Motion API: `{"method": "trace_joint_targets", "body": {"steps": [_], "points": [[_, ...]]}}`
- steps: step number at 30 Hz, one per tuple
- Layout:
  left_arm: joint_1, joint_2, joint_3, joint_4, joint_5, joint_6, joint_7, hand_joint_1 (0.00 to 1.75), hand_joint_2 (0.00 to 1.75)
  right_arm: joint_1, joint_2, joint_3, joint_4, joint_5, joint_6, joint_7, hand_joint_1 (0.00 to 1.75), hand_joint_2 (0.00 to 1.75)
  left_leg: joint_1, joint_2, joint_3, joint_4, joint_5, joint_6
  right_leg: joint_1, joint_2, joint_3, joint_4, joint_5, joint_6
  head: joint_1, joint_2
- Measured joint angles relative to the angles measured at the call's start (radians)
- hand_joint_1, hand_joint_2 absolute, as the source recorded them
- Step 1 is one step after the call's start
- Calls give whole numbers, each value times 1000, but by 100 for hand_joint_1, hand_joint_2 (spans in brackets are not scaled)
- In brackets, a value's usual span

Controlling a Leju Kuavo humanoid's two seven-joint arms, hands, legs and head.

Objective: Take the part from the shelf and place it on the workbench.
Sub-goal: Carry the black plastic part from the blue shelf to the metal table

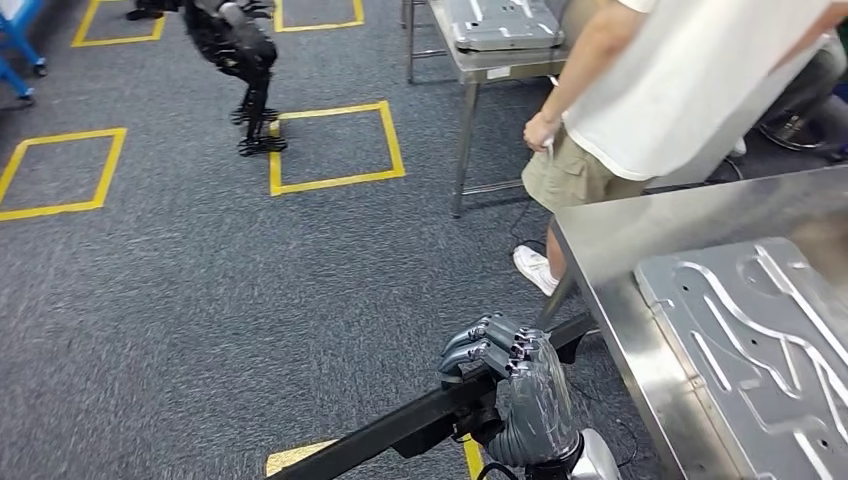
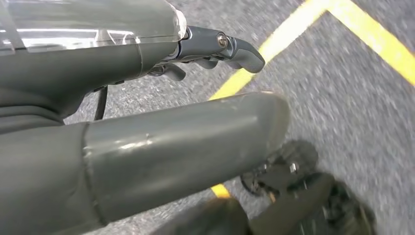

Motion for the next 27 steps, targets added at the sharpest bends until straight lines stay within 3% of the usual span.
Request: {"method": "trace_joint_targets", "body": {"steps": [2,4,5,7,8,10,11,13,14,15,16,18,20,22,24,26,27], "points": [[-2,-1,0,0,-1,0,0,0,0,-1,0,0,0,0,1,-1,175,175,0,21,8,2,-8,-8,-2,-33,70,-125,57,-1,0,0],[-3,-2,0,0,-1,0,0,0,0,-2,1,0,0,0,2,-3,175,175,-3,40,16,8,-18,-21,5,-68,117,-211,80,-12,0,0],[-3,-2,0,0,-1,0,0,0,0,-3,1,0,0,0,3,-4,175,175,-5,48,19,8,-23,-28,9,-74,122,-221,77,-20,0,0],[-6,-2,0,0,-2,0,0,0,0,-3,2,0,-1,0,5,-5,175,175,-2,63,26,8,-31,-42,12,-53,123,-222,78,-35,0,0],[-7,-2,0,0,-2,0,0,0,0,-4,2,0,-1,0,6,-5,175,175,0,54,27,16,-41,-47,10,-42,125,-226,79,-41,0,0],[-9,-1,0,0,-2,0,0,0,0,-5,3,0,-2,0,8,-5,175,175,5,9,-2,89,-89,-55,6,-21,129,-231,81,-53,0,0],[-9,-1,0,0,-2,0,0,0,0,-5,4,0,-2,-1,9,-6,175,175,6,-16,-32,155,-122,-56,7,-10,129,-231,81,-57,0,0],[-4,-2,0,0,-2,0,0,0,0,-6,4,0,-2,-1,10,-6,175,175,6,-34,-97,280,-163,-56,12,15,129,-229,79,-62,0,0],[-2,-2,0,0,-2,0,0,0,0,-6,4,0,-2,-1,10,-6,175,175,6,-37,-113,300,-156,-54,14,30,130,-227,78,-63,0,0],[0,-1,0,0,-2,0,0,0,0,-5,4,0,-2,-1,10,-6,175,175,5,-39,-111,282,-129,-51,16,44,132,-226,77,-64,0,0],[0,-1,0,0,-2,0,0,0,0,-6,4,0,-2,-1,10,-6,175,175,5,-48,-92,226,-86,-46,17,58,135,-225,75,-64,0,0],[-2,1,0,0,-2,0,0,0,0,-6,5,0,-2,-2,10,-6,175,175,4,-89,-42,93,-20,-35,18,82,138,-223,73,-60,0,0],[-3,2,0,0,-2,1,0,0,0,-6,5,0,-2,-2,10,-6,175,175,1,-117,-16,32,-6,-28,15,102,133,-222,74,-51,0,0],[-5,1,0,0,-3,0,0,0,0,-6,6,0,-2,-2,10,-7,175,175,1,-103,-11,22,-4,-22,13,118,128,-224,77,-38,0,0],[-5,0,0,0,-3,0,0,0,0,-7,6,-2,-3,-2,10,-8,175,175,6,-80,-6,7,4,-10,16,87,115,-198,59,-28,0,0],[-3,0,0,0,-4,1,0,0,0,-10,6,-4,-3,-2,11,-9,175,175,6,-54,-2,-1,7,0,17,32,66,-99,1,-22,0,0],[-3,0,0,0,-4,1,0,0,0,-11,6,-5,-3,-2,11,-10,175,175,5,-40,-2,-1,6,1,14,18,32,-32,-29,-19,0,0]]}}
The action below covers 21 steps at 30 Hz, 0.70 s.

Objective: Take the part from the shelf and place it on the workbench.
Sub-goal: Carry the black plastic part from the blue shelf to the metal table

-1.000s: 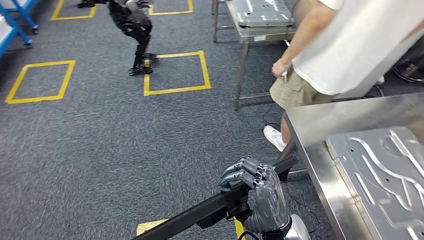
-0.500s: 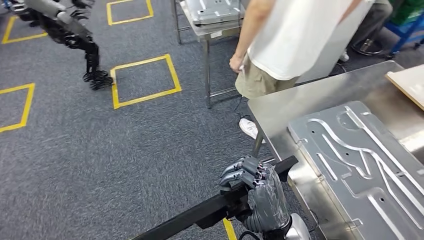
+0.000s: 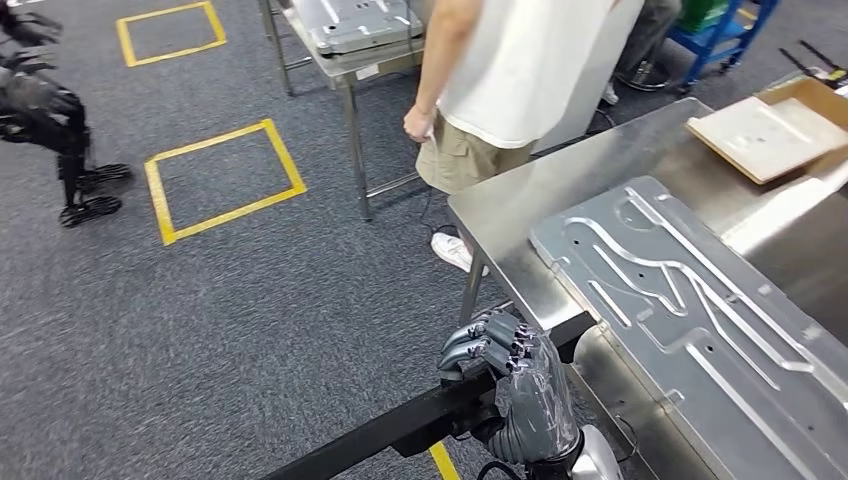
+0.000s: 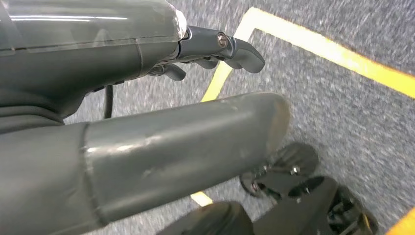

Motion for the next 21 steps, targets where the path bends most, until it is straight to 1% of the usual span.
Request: {"method": "trace_joint_targets", "body": {"steps": [1,2,3,4,5,6,7,8,9,10,11,12,13,14,15,16,17,18,19,20,21], "points": [[0,0,0,0,0,0,0,0,0,0,0,0,0,0,0,-1,175,175,-1,13,0,0,-2,0,-3,-6,-28,54,-17,4,0,0],[1,0,0,0,0,0,0,0,0,0,0,-1,0,0,0,-1,175,175,-1,26,2,1,-4,-1,-7,-10,-42,78,-16,7,0,0],[0,0,0,0,0,0,0,0,0,0,0,-1,0,0,0,-1,175,175,-1,38,4,1,-7,-3,-10,-14,-35,62,5,10,0,0],[0,0,0,0,0,0,0,0,0,0,0,-1,0,0,0,-1,175,175,0,50,9,2,-11,-6,-13,-24,-8,8,41,11,0,0],[0,0,0,0,-1,0,0,0,0,-1,0,-1,0,0,0,-1,175,175,0,60,14,3,-15,-11,-14,-45,30,-65,74,11,0,0],[0,0,0,0,-1,0,0,0,0,-1,0,-1,0,0,-1,-1,175,175,-2,70,18,6,-21,-18,-11,-64,63,-129,98,8,0,0],[-1,0,0,0,-1,0,0,0,0,-2,0,-2,0,0,-1,-2,175,175,-5,78,22,8,-26,-24,-8,-77,85,-172,110,3,0,0],[-1,0,0,0,-1,0,0,0,0,-2,0,-2,-1,0,-1,-2,175,175,-7,86,25,10,-30,-30,-3,-83,92,-190,110,-3,0,0],[-2,0,0,0,-1,0,0,0,0,-2,0,-3,-1,0,-2,-3,175,175,-8,94,27,10,-32,-35,1,-73,91,-190,109,-9,0,0],[-2,0,0,0,-1,0,0,0,0,-2,0,-4,-2,1,-2,-3,175,175,-7,102,30,9,-35,-40,0,-61,91,-190,110,-15,0,0],[-3,0,0,0,-1,1,0,0,0,-2,0,-5,-3,5,-3,-3,175,175,-4,97,32,13,-42,-45,-2,-51,91,-192,111,-21,0,0],[-4,0,0,0,-1,1,-1,0,0,-3,1,-6,-5,10,-4,-2,175,175,-2,79,28,29,-56,-50,-4,-41,92,-195,112,-27,0,0],[-4,0,0,0,-1,0,-2,0,0,-4,1,-7,-6,21,-7,0,175,175,0,55,12,67,-82,-54,-7,-32,94,-197,114,-33,0,0],[-4,0,0,0,-1,0,-3,0,0,-6,1,-8,-7,34,-10,5,175,175,2,28,-16,128,-115,-56,-8,-23,93,-198,115,-37,0,0],[-2,0,0,0,-1,0,-4,0,0,-9,1,-10,-9,52,-14,12,175,175,2,13,-52,202,-149,-56,-7,-13,93,-198,115,-40,0,0],[1,0,0,0,-1,0,-5,0,0,-11,1,-13,-10,72,-17,22,175,175,2,6,-86,268,-171,-57,-6,0,92,-197,115,-42,0,0],[4,1,0,0,-1,-1,-6,0,0,-13,1,-18,-12,89,-20,33,175,175,2,4,-108,307,-175,-56,-4,13,92,-196,115,-42,0,0],[7,2,0,0,-1,-1,-7,0,0,-17,1,-28,-13,108,-20,46,175,175,1,3,-113,307,-158,-53,-4,26,93,-195,115,-43,0,0],[8,4,0,0,-1,-1,-9,0,0,-23,1,-44,-14,124,-19,63,175,175,1,-2,-99,265,-122,-50,-3,40,94,-194,115,-42,0,0],[8,6,0,0,-1,-1,-12,0,0,-31,1,-64,-16,139,-15,81,175,175,2,-14,-73,198,-79,-45,-3,53,94,-193,115,-42,0,0],[9,9,0,0,0,-1,-15,0,0,-44,1,-90,-18,155,-7,101,175,175,2,-33,-46,127,-46,-40,-1,65,94,-190,114,-39,0,0]]}}
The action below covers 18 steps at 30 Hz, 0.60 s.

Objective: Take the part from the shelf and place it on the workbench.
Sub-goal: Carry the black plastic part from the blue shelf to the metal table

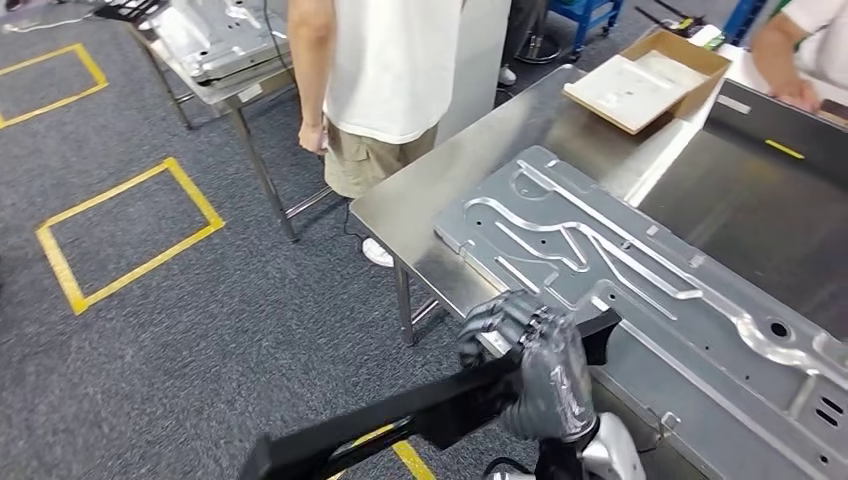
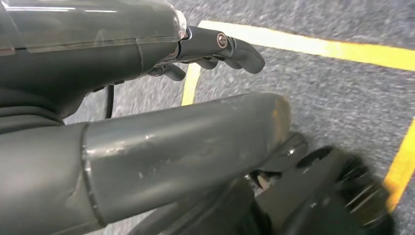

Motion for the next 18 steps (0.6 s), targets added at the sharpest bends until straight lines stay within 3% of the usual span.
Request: {"method": "trace_joint_targets", "body": {"steps": [2,4,5,7,9,11,12,13,15,17,18], "points": [[1,3,0,0,1,0,-6,0,0,-33,0,-58,-2,20,26,33,175,175,-1,-28,32,-85,28,6,0,22,-6,4,2,10,0,0],[1,5,1,0,2,0,-9,0,0,-64,0,-128,-3,23,53,48,175,175,-3,-20,35,-97,29,13,-3,41,-13,1,8,26,0,0],[1,5,1,0,2,0,-10,0,0,-75,-1,-164,-3,21,61,50,175,175,-2,-10,37,-102,34,19,-4,36,-16,2,8,32,0,0],[1,5,1,0,1,0,-12,0,0,-95,-2,-216,-2,19,69,51,175,175,2,12,39,-113,44,34,-2,-12,-36,42,-21,44,1,0],[5,7,2,0,0,0,-14,0,0,-112,-5,-247,0,33,69,55,175,175,0,36,38,-116,47,42,-4,-64,-91,157,-86,53,2,0],[7,8,2,0,-1,0,-15,0,0,-124,-10,-269,7,54,74,64,175,175,-2,61,37,-115,44,43,-9,-76,-143,264,-122,61,2,0],[6,8,3,0,-2,0,-16,0,0,-132,-15,-283,13,63,78,71,175,175,-2,74,38,-114,42,42,-11,-79,-147,270,-112,64,2,0],[6,8,4,0,-2,0,-17,0,0,-145,-23,-299,20,74,83,79,175,175,-2,85,39,-113,40,40,-13,-84,-130,238,-85,66,2,0],[4,8,5,0,-1,0,-21,0,0,-181,-43,-342,41,102,101,104,175,175,-4,102,42,-108,32,32,-13,-106,-59,102,-21,63,2,0],[1,8,6,0,1,-2,-30,0,0,-216,-66,-388,71,135,127,135,175,175,-7,112,43,-103,24,21,-6,-120,-14,13,3,51,2,0],[-3,8,7,0,2,-2,-34,0,0,-229,-76,-409,89,148,139,147,175,175,-8,116,43,-102,23,15,-2,-118,-12,5,-1,44,2,0]]}}
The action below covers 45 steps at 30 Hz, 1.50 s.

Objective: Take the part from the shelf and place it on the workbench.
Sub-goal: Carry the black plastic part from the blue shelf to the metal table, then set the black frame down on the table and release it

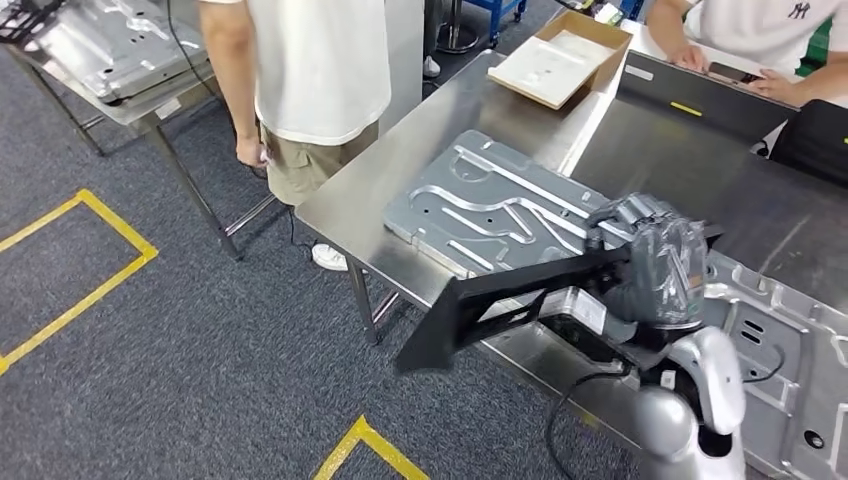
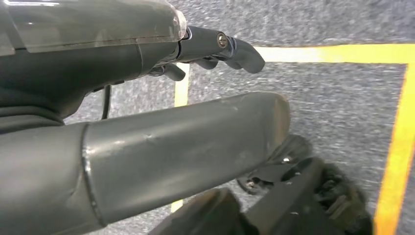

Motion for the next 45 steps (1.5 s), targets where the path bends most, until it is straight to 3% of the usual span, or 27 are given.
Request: {"method": "trace_joint_targets", "body": {"steps": [2,4,7,8,9,10,12,13,15,18,20,22,23,24,25,28,30,32,34,35,37,38,39,40,41,43,45], "points": [[-6,0,0,0,3,-1,-8,0,0,-15,-18,-38,33,23,13,15,175,175,0,1,3,0,-3,-11,0,6,-1,-4,2,-13,0,0],[-7,2,1,0,5,1,-13,0,0,-23,-25,-66,60,44,15,21,175,175,2,-27,-11,37,-31,-20,-6,12,2,-11,5,-25,0,0],[-2,4,7,0,7,3,-18,0,0,-28,-26,-99,98,75,12,35,175,175,4,-73,-100,220,-117,-26,-7,20,4,-13,4,-39,0,0],[1,4,9,0,7,3,-19,0,0,-28,-25,-107,109,85,12,40,175,175,4,-77,-127,269,-128,-26,-5,25,5,-12,2,-40,0,0],[3,4,11,0,7,3,-20,0,0,-28,-25,-115,118,95,11,46,175,175,4,-77,-139,284,-119,-26,-4,30,6,-11,1,-41,0,0],[4,4,12,0,7,3,-21,0,0,-28,-25,-123,126,106,11,54,175,175,4,-78,-132,256,-89,-23,-3,36,9,-10,-1,-41,0,0],[4,6,15,0,6,3,-23,0,0,-30,-25,-142,141,122,11,68,175,175,2,-83,-81,127,-11,-14,-2,44,16,-8,-6,-38,0,0],[3,7,16,0,5,3,-24,0,0,-32,-25,-151,148,128,12,73,175,175,1,-86,-56,66,15,-9,0,48,17,-6,-8,-34,0,0],[2,8,16,0,3,2,-25,0,0,-36,-25,-164,160,135,13,81,175,175,-3,-91,-36,14,26,-2,1,53,15,-5,-8,-25,0,0],[-1,7,17,0,2,1,-28,0,0,-37,-25,-183,175,147,15,92,175,175,-1,-87,-32,-2,34,14,-1,53,11,-3,-13,-8,0,0],[-3,7,17,0,2,0,-32,0,87,-41,-26,-197,184,150,15,94,87,87,4,-84,-27,-14,42,26,-3,49,-14,55,-53,2,0,0],[-3,7,16,0,-3,4,-37,0,175,-43,-26,-208,193,151,15,96,0,0,3,-82,-27,-16,43,30,-6,45,-73,181,-114,9,0,0],[-4,7,16,0,-8,8,-38,0,175,-42,-25,-212,197,152,15,96,0,0,2,-80,-27,-16,43,30,-8,45,-100,235,-132,13,0,0],[-4,7,16,0,-13,14,-38,0,175,-40,-24,-216,201,153,15,95,0,0,2,-79,-26,-15,42,30,-10,44,-112,257,-131,16,0,0],[-4,7,15,0,-16,19,-37,0,131,-38,-23,-219,204,153,15,94,0,0,3,-78,-25,-14,40,29,-13,42,-106,242,-110,18,0,0],[-7,7,15,0,-9,16,-35,0,0,-37,-19,-229,210,157,14,88,0,0,3,-79,-25,0,29,16,-20,31,-19,60,-22,20,0,0],[-8,7,15,0,0,9,-35,0,0,-38,-17,-236,214,158,14,86,0,0,-1,-79,-28,8,23,5,-16,31,4,8,-13,10,0,0],[-9,7,15,0,3,7,-35,0,0,-37,-15,-245,219,158,13,86,0,0,-1,-77,-29,8,21,-5,-14,35,2,8,-13,-6,0,0],[-9,8,15,0,5,7,-34,0,0,-38,-14,-260,221,158,13,86,0,0,2,-78,-38,33,0,-14,-15,35,4,4,-11,-21,0,0],[-9,8,15,0,6,7,-33,0,0,-39,-14,-268,222,158,13,86,0,0,3,-78,-55,72,-25,-17,-15,35,5,2,-11,-27,0,0],[-8,8,15,0,6,7,-31,0,0,-41,-14,-282,226,156,13,85,0,0,4,-79,-114,202,-89,-20,-12,35,6,2,-12,-35,0,0],[-7,8,15,0,6,7,-30,0,0,-42,-14,-288,228,155,13,84,0,0,4,-79,-144,263,-110,-21,-9,36,6,2,-12,-37,0,0],[-6,8,15,0,6,8,-29,0,0,-42,-14,-294,232,153,13,82,0,0,3,-79,-161,295,-113,-19,-6,37,6,3,-13,-38,0,0],[-5,9,15,0,6,8,-29,0,0,-43,-14,-299,234,150,15,79,0,0,2,-80,-159,287,-96,-15,-3,38,7,4,-13,-39,0,0],[-5,10,15,0,6,8,-28,0,0,-46,-16,-304,237,146,21,75,0,0,1,-80,-139,241,-62,-9,-1,40,9,4,-14,-40,0,0],[-5,13,16,0,6,9,-28,0,0,-54,-23,-310,243,136,39,62,0,0,-5,-85,-77,103,4,10,4,43,12,4,-15,-39,0,0],[-5,16,16,0,7,9,-28,0,0,-62,-41,-311,252,123,65,46,0,0,-11,-88,-43,26,26,22,5,45,9,4,-14,-33,0,0]]}}
